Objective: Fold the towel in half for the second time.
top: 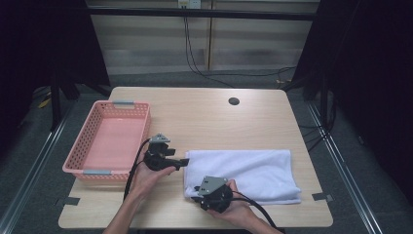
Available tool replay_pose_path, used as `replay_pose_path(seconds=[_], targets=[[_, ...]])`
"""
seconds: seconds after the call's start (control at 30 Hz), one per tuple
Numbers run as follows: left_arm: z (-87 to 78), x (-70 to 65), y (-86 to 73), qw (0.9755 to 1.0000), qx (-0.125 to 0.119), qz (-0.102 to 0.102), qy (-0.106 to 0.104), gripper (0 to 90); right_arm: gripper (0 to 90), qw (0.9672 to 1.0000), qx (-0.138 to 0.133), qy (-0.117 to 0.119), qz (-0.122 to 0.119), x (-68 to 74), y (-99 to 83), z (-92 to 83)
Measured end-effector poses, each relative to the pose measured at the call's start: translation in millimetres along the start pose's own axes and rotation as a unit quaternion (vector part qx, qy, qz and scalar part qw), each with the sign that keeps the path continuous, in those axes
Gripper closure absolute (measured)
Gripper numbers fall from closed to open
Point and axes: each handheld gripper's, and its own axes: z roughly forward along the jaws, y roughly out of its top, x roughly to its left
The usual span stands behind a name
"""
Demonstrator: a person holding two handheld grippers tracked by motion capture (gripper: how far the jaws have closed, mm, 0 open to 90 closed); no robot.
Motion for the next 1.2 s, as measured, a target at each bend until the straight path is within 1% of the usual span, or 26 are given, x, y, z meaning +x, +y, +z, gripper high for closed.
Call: replay_pose_path(seconds=[0.03,0.1,0.13,0.23,0.3,0.33,0.37,0.43,0.47,0.5,0.53,0.57,0.63,0.67,0.7,0.73,0.77,0.8,0.83,0.87,0.93,0.97,1.0,1.03,1.13,1.2], targets=[[2.6,0.9,1.1,1.0000,0.005,-0.001,0.002,23.5,69.9,1.0000,0.002,0.001,0.005,-0.8,0.5,-0.2],[8.4,2.6,2.6,0.9998,0.021,0.005,-0.003,22.7,72.6,0.9996,0.003,0.010,0.028,-4.4,0.6,-1.1],[11.1,3.4,2.4,0.9998,0.021,0.002,-0.002,23.1,73.8,0.9993,0.000,0.015,0.035,-6.3,0.4,-1.3],[16.6,3.0,2.3,0.9996,0.024,0.007,-0.013,23.2,77.1,0.9977,0.002,0.036,0.058,-11.2,-0.6,-3.8],[20.9,1.2,2.9,0.9994,0.031,0.012,-0.011,23.7,78.2,0.9973,0.000,0.043,0.060,-13.0,-1.7,-4.6],[22.9,-0.1,2.6,0.9992,0.032,0.015,-0.016,24.0,79.3,0.9965,0.001,0.048,0.068,-13.0,-1.5,-5.0],[24.7,-1.2,2.2,0.9990,0.036,0.020,-0.017,26.0,79.4,0.9961,0.001,0.052,0.072,-13.1,-1.6,-5.5],[29.1,-3.6,0.4,0.9983,0.048,0.029,-0.014,30.8,79.7,0.9959,0.002,0.056,0.071,-12.7,-2.1,-6.3],[31.1,-4.6,-0.5,0.9977,0.054,0.038,-0.014,32.7,79.8,0.9957,0.001,0.059,0.072,-13.0,-2.3,-6.6],[31.6,-5.5,-0.8,0.9975,0.055,0.043,-0.013,32.9,79.9,0.9956,0.002,0.061,0.072,-13.0,-2.4,-6.9],[31.9,-5.7,-0.7,0.9975,0.054,0.042,-0.019,35.3,80.0,0.9954,0.003,0.063,0.071,-12.8,-2.4,-7.2],[32.7,-6.1,-1.2,0.9975,0.050,0.042,-0.028,39.7,80.0,0.9952,0.003,0.065,0.073,-13.0,-2.3,-7.4],[33.2,-8.6,-1.8,0.9969,0.053,0.050,-0.028,47.0,80.1,0.9950,0.003,0.067,0.074,-13.0,-2.3,-7.6],[33.1,-9.4,-1.8,0.9956,0.061,0.057,-0.043,55.4,80.2,0.9947,0.003,0.068,0.076,-13.3,-2.2,-7.6],[34.2,-12.1,-2.6,0.9957,0.058,0.056,-0.046,65.6,80.4,0.9947,0.002,0.070,0.075,-14.3,-2.2,-7.7],[34.2,-12.7,-2.5,0.9955,0.060,0.054,-0.049,69.2,80.5,0.9942,0.002,0.073,0.079,-14.8,-2.3,-7.7],[34.2,-13.1,-2.2,0.9961,0.056,0.042,-0.053,74.0,80.6,0.9940,0.003,0.074,0.081,-15.3,-1.9,-8.4],[33.3,-11.8,-2.1,0.9964,0.052,0.033,-0.058,76.1,80.8,0.9937,0.001,0.077,0.081,-16.4,-1.7,-8.5],[32.9,-10.8,-2.4,0.9966,0.046,0.025,-0.063,77.0,81.0,0.9928,0.002,0.080,0.090,-17.1,-0.9,-9.7],[31.5,-8.5,-2.2,0.9964,0.045,0.015,-0.071,77.2,81.1,0.9925,0.001,0.082,0.091,-17.8,-0.4,-10.5],[27.9,-7.1,-0.5,0.9960,0.025,-0.011,-0.085,77.7,81.2,0.9919,-0.005,0.086,0.094,-20.0,1.6,-13.5],[25.4,-6.3,1.4,0.9954,0.017,-0.016,-0.093,77.9,81.2,0.9912,-0.008,0.087,0.100,-20.6,3.0,-15.9],[22.7,-6.5,3.5,0.9952,0.007,-0.025,-0.094,78.0,81.2,0.9910,-0.012,0.086,0.101,-21.8,4.7,-18.5],[20.4,-7.7,5.9,0.9950,0.000,-0.028,-0.095,78.2,81.2,0.9908,-0.018,0.086,0.103,-22.7,6.3,-21.2],[14.1,-10.3,14.3,0.9954,-0.009,-0.024,-0.093,78.3,81.2,0.9892,-0.035,0.089,0.111,-26.8,11.2,-29.3],[10.4,-13.6,21.2,0.9965,-0.009,-0.008,-0.083,78.3,81.2,0.9888,-0.043,0.089,0.112,-29.0,14.8,-33.9]])
